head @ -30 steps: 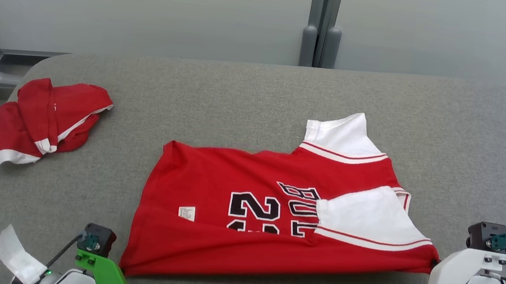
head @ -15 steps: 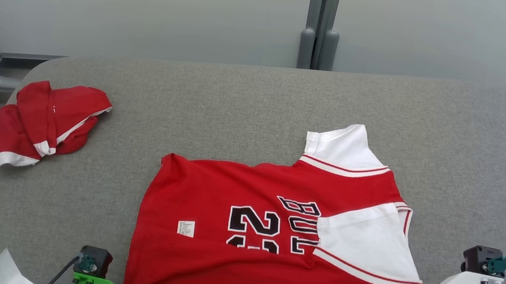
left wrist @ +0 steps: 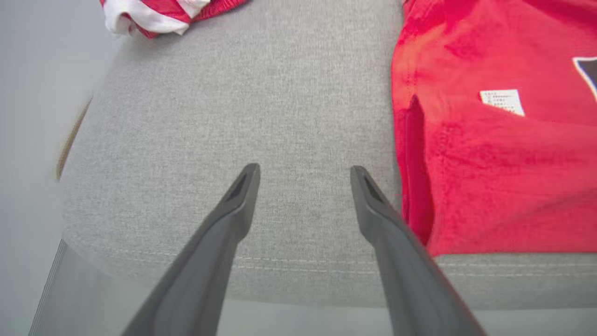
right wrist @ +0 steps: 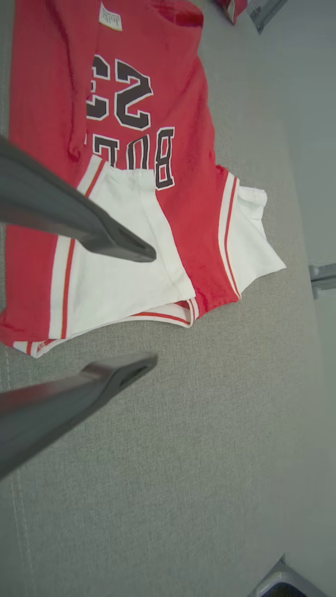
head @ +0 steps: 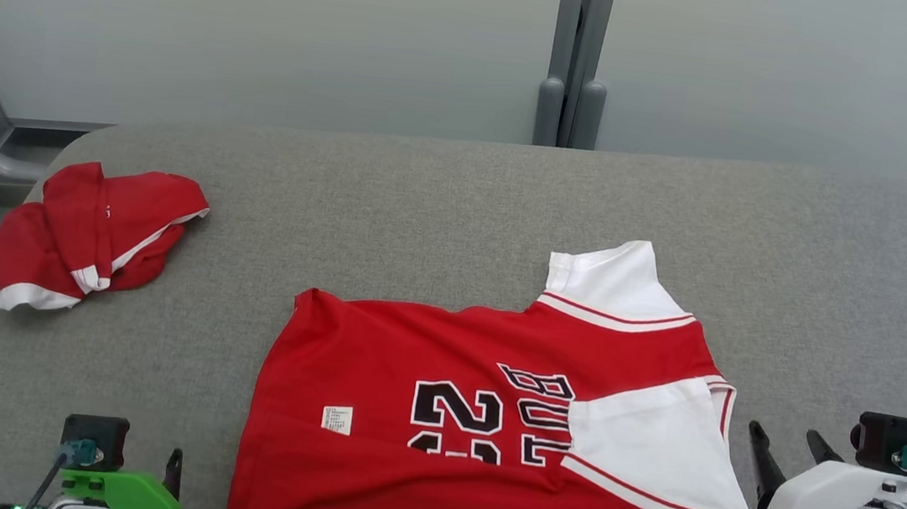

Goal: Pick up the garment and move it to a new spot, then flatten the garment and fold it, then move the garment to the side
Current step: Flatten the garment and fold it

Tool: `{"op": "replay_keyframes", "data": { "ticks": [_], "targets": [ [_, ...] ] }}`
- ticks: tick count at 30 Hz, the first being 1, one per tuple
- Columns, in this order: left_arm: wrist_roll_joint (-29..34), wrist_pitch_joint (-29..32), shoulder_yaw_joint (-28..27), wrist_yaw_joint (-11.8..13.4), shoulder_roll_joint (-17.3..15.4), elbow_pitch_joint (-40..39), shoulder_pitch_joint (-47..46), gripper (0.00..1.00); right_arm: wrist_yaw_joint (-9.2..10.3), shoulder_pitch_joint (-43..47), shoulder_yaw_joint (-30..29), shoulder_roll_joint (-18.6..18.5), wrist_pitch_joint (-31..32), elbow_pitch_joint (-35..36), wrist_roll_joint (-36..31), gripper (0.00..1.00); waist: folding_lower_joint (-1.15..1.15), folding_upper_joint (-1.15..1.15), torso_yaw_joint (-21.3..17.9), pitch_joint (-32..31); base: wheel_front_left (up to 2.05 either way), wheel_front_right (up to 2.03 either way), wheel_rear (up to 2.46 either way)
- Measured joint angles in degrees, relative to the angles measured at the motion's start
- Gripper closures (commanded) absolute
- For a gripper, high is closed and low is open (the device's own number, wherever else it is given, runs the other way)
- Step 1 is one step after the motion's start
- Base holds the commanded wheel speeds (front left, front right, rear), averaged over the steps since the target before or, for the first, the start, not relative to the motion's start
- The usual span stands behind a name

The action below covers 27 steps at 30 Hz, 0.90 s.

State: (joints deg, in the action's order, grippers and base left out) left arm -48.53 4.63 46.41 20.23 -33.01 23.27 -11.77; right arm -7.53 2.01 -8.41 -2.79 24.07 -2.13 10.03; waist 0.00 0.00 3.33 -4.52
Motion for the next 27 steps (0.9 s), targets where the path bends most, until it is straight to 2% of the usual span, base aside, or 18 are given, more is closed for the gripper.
{"op": "replay_keyframes", "data": {
  "ticks": [5,10,17,23,27],
  "targets": [
    [0.3,-8.7,-2.7,0.4,0.7,-3.7,0.2,0.00,0.02,-0.7,3.1,0.0,-11.1,-1.6,3.5,0.00,0.00,0.00,0.1,-1.2,0.00,0.00,0.00],
    [-1.0,-17.1,-7.4,0.6,3.0,-8.4,1.9,0.00,0.04,-1.2,4.6,0.0,-18.3,-5.0,4.1,0.00,0.00,0.00,-0.1,-2.0,0.00,0.00,0.00],
    [-1.3,-19.4,-14.4,0.5,6.5,-12.1,6.2,0.00,0.05,-1.7,8.1,0.0,-25.0,-9.7,6.7,0.00,0.00,0.00,-1.1,-2.9,0.00,0.00,0.00],
    [4.1,-19.6,-21.4,0.4,9.3,-16.4,11.5,0.00,0.04,-1.6,11.4,0.0,-28.2,-12.1,7.0,0.00,0.00,0.00,-2.1,-4.1,0.00,0.00,0.00],
    [6.6,-19.6,-22.9,-0.8,9.9,-16.9,14.3,0.00,0.04,-1.4,11.5,0.0,-28.5,-13.5,6.8,0.00,0.00,0.00,-2.8,-4.6,0.00,0.00,0.00]
  ]
}}
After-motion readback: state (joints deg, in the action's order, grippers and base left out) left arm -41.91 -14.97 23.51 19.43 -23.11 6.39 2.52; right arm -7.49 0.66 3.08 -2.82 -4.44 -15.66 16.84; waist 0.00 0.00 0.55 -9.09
